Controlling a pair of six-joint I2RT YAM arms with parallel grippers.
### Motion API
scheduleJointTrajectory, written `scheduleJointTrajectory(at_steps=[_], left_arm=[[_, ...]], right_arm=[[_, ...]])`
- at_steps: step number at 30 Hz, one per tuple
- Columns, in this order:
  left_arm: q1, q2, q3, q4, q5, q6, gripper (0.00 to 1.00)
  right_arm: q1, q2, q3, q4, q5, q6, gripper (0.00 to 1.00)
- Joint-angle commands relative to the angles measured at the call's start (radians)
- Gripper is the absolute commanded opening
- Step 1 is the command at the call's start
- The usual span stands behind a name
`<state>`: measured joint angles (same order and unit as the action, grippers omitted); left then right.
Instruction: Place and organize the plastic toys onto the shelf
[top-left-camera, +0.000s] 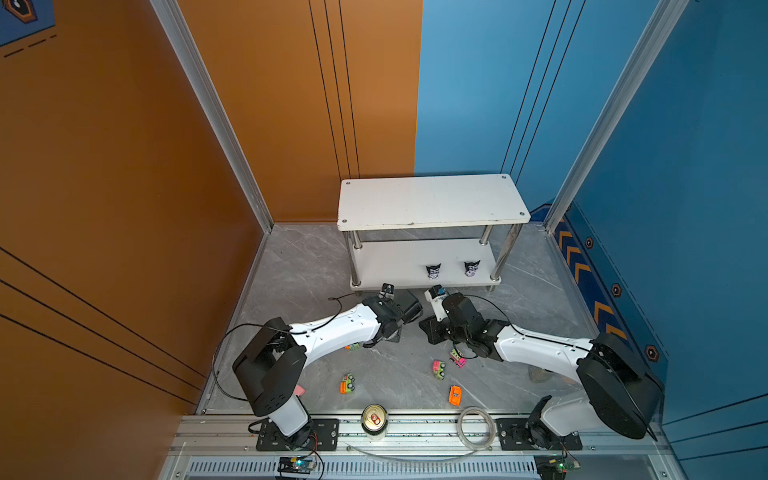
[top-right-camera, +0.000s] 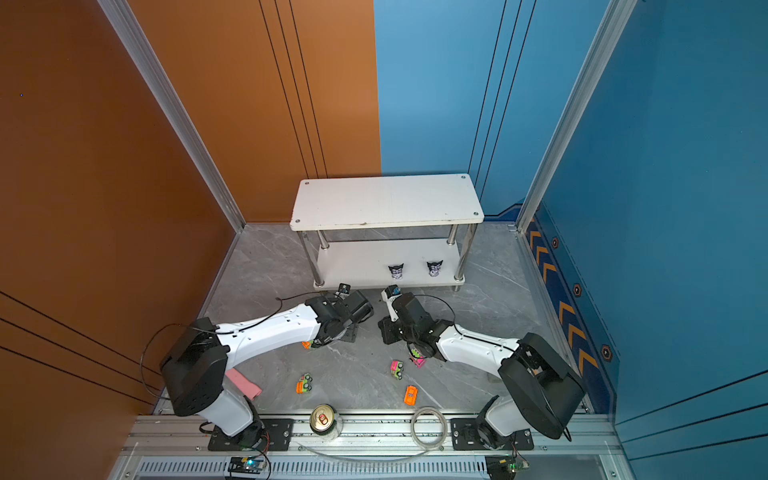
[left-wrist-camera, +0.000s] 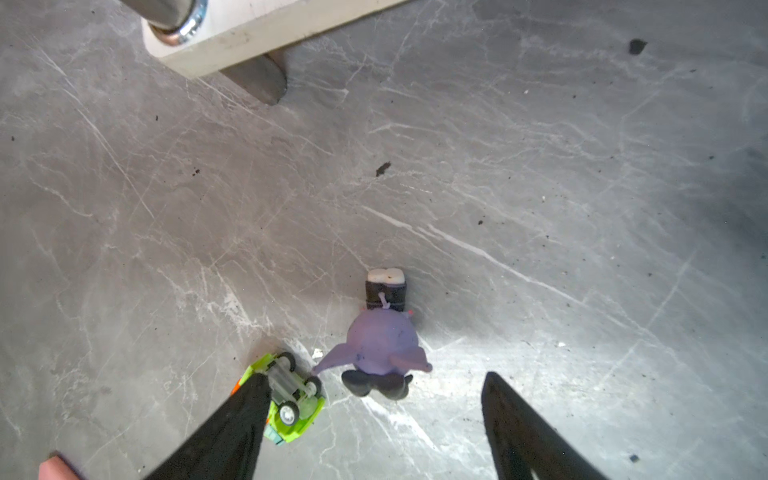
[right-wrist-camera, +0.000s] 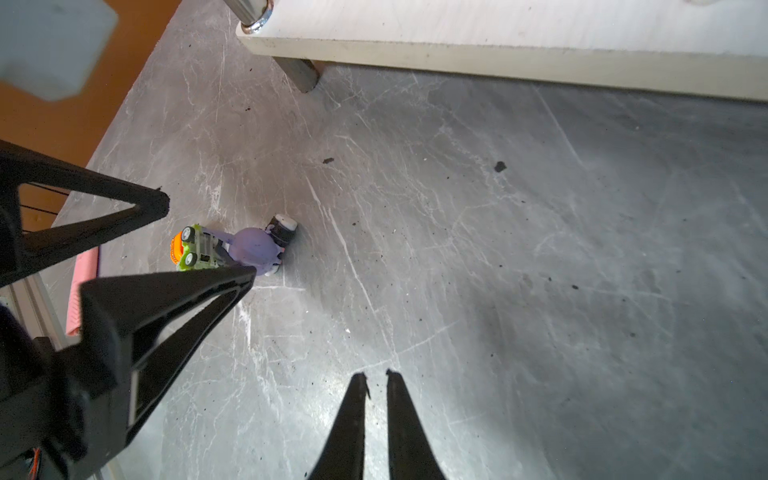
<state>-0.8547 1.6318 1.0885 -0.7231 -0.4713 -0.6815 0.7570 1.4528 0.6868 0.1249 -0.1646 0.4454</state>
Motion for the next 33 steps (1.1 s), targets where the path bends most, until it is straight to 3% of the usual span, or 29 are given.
scheduleJointTrajectory(at_steps=[1,14,27,33], left_arm=[[0.017,0.013,-0.03,0.06,0.065,0.003,0.83],[0.091,0.005,-0.124,0.189,0.177,0.026,0.82],[0.082,-0.023,-0.083,0.188,0.195,0.041,0.82],[0.064,0.018,0.024,0.156,0.201,0.065,0.81]], right_arm=[[-0.008,-0.003,-0.01,0.001,-0.021,0.011,0.14],[-0.012,0.033,-0.003,0.004,-0.03,0.018,0.15],[-0.016,0.07,0.007,0.007,-0.041,0.022,0.16],[-0.016,0.059,0.004,0.004,-0.041,0.022,0.16]])
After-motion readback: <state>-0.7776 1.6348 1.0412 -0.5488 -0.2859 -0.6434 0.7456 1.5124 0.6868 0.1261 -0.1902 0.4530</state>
